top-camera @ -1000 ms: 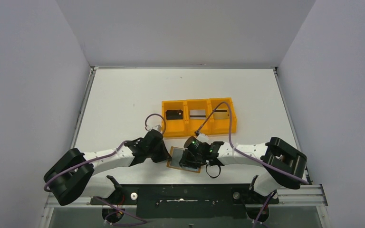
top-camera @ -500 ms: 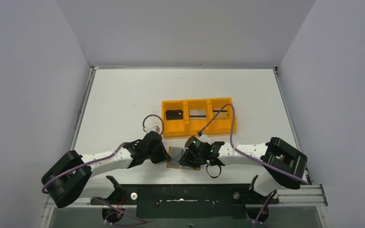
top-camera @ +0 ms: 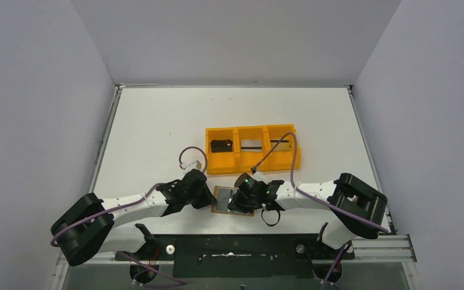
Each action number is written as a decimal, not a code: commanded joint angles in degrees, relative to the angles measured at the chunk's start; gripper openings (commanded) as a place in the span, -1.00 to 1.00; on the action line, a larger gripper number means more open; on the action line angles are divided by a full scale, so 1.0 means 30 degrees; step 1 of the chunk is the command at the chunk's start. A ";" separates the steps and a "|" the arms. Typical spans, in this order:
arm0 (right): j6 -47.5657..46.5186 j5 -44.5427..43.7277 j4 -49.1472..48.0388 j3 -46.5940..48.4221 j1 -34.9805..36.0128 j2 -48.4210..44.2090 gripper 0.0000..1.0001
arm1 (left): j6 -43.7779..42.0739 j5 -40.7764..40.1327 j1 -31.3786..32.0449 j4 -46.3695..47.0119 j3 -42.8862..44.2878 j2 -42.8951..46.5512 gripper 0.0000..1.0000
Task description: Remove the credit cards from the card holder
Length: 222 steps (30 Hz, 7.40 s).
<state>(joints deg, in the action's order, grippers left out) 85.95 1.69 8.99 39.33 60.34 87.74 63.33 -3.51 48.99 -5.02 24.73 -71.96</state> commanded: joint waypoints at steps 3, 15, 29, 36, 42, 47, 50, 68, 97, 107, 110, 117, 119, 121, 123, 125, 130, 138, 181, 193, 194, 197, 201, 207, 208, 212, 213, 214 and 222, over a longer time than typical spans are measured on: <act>-0.0969 -0.0340 -0.4870 -0.1034 -0.0450 -0.0219 -0.85 | 0.0354 -0.0416 0.0346 -0.1537 -0.1274 -0.0017 -1.00; -0.2653 0.0703 -0.8770 -0.3069 -0.1694 -0.2992 -1.00 | 0.0650 -0.0889 0.0399 -0.1798 -0.1670 0.0432 -1.00; -0.3356 0.0519 -0.4312 -0.2352 -0.1461 -0.2980 -0.47 | 0.0438 -0.0942 0.0374 -0.1701 -0.1330 0.0112 -1.00; -0.3805 0.1785 -0.6037 -0.2043 -0.1368 -0.1767 -0.35 | 0.0366 -0.0882 0.0370 -0.1668 -0.1256 0.0082 -1.00; -0.3895 0.1601 -0.4762 -0.1219 -0.1253 -0.0872 -0.33 | 0.0306 -0.0854 0.0394 -0.1697 -0.1213 0.0137 -1.00; -0.3376 0.1155 -0.3402 -0.0964 -0.1072 -0.0644 -0.24 | 0.0306 -0.0882 0.0388 -0.1756 -0.1242 0.0250 -1.00; -0.3438 0.0514 -0.1745 -0.0109 -0.0669 -0.0415 -0.23 | 0.0306 -0.0882 0.0369 -0.1734 -0.1238 0.0285 -1.00; -0.2905 -0.1169 0.0350 0.0756 -0.0261 0.0289 -0.25 | 0.0306 -0.0783 0.0401 -0.1440 -0.1386 0.0440 -1.00; -0.3845 0.2246 -1.0271 -0.2281 -0.1251 -0.0916 -0.76 | -0.0346 -0.0172 0.0414 -0.0623 -0.1392 0.0141 -1.00; -0.4536 -0.0585 -0.1350 0.1848 -0.0435 0.1450 -0.81 | -0.0417 0.0115 0.0415 -0.0265 -0.1421 -0.0021 -1.00; -0.5142 -0.1628 -0.0100 0.2844 0.0004 0.1424 -1.00 | -0.0398 0.0065 0.0413 -0.0326 -0.1394 -0.0007 -1.00; -0.5500 -0.1894 -0.1616 0.1900 0.0142 -0.0586 -1.00 | -0.0369 -0.0449 0.0380 -0.1286 -0.1309 0.0386 -1.00; -0.5402 -0.2088 -0.1682 0.1551 0.0073 -0.1194 -1.00 | -0.0368 -0.0708 0.0375 -0.1711 -0.1257 0.0520 -1.00; -0.5248 -0.2188 -0.1663 0.1256 -0.0031 -0.1647 -1.00 | -0.0418 -0.0817 0.0358 -0.1852 -0.1242 0.0630 -1.00; -0.5092 -0.2209 -0.1532 0.0998 -0.0163 -0.1884 -1.00 | -0.0458 -0.0899 0.0365 -0.2000 -0.1191 0.0682 -1.00; -0.4960 -0.2256 -0.1401 0.0780 -0.0251 -0.2059 -1.00 | -0.0474 -0.0977 0.0343 -0.2118 -0.1127 0.0697 -1.00; -0.4768 -0.2160 -0.1413 0.0350 -0.0386 -0.2307 -1.00 | -0.0587 -0.0955 0.0342 -0.2162 -0.1048 0.0726 -1.00; -0.5272 -0.0177 -0.3017 0.0124 -0.1251 -0.1141 -0.56 | -0.1071 -0.0660 0.0358 -0.1587 -0.1029 0.0770 -1.00; -0.5034 0.5966 -1.3152 -0.2255 -0.1286 0.0227 -0.69 | -0.1172 0.0281 0.0378 0.1013 -0.1641 0.0037 -1.00; -0.5883 0.4521 -1.0684 -0.2033 -0.1259 -0.0317 -1.00 | -0.1161 0.0119 0.0356 0.0638 -0.1770 0.0712 -1.00; -0.5813 0.4579 -1.0950 -0.2278 -0.1393 -0.0675 -1.00 | -0.1046 -0.0050 0.0356 0.0355 -0.1791 0.0812 -1.00; -0.5183 0.5493 -1.2498 -0.2644 -0.2049 -0.1348 -1.00 | -0.0695 -0.0340 0.0289 0.0139 -0.2018 0.0980 -1.00; -0.5655 0.5211 -1.0693 -0.2242 -0.2154 -0.1968 -1.00 | -0.0566 -0.0471 0.0171 -0.0178 -0.2046 0.1131 -1.00; -0.5229 0.4972 -1.0808 -0.3440 -0.2455 -0.2719 -1.00 | -0.0865 -0.0713 0.0076 -0.0858 -0.1655 0.1281 -1.00; -0.5215 0.4972 -1.0764 -0.3442 -0.2443 -0.2714 -1.00 | -0.0881 -0.0699 0.0072 -0.0812 -0.1652 0.1297 -1.00; -0.5314 0.4107 -0.9195 -0.3188 -0.2369 -0.2871 -1.00 | -0.1062 -0.0530 0.0072 -0.0596 -0.1685 0.1320 -1.00; -0.5420 0.3802 -0.8416 -0.2982 -0.2312 -0.2880 -1.00 | -0.1110 -0.0530 0.0053 -0.0589 -0.1682 0.1339 -1.00; -0.5609 0.3533 -0.7707 -0.2751 -0.2264 -0.2863 -0.99 | -0.1153 -0.0515 0.0051 -0.0522 -0.1707 0.1341 -1.00; -0.6884 0.2526 -0.4773 -0.0815 -0.1684 -0.1146 -0.35 | -0.1413 -0.0131 0.0060 0.0114 -0.1914 0.1416 -1.00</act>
<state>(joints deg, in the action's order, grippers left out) 67.66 10.83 -6.55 33.54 54.57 81.73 60.95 -5.80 49.28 -1.67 20.23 -67.31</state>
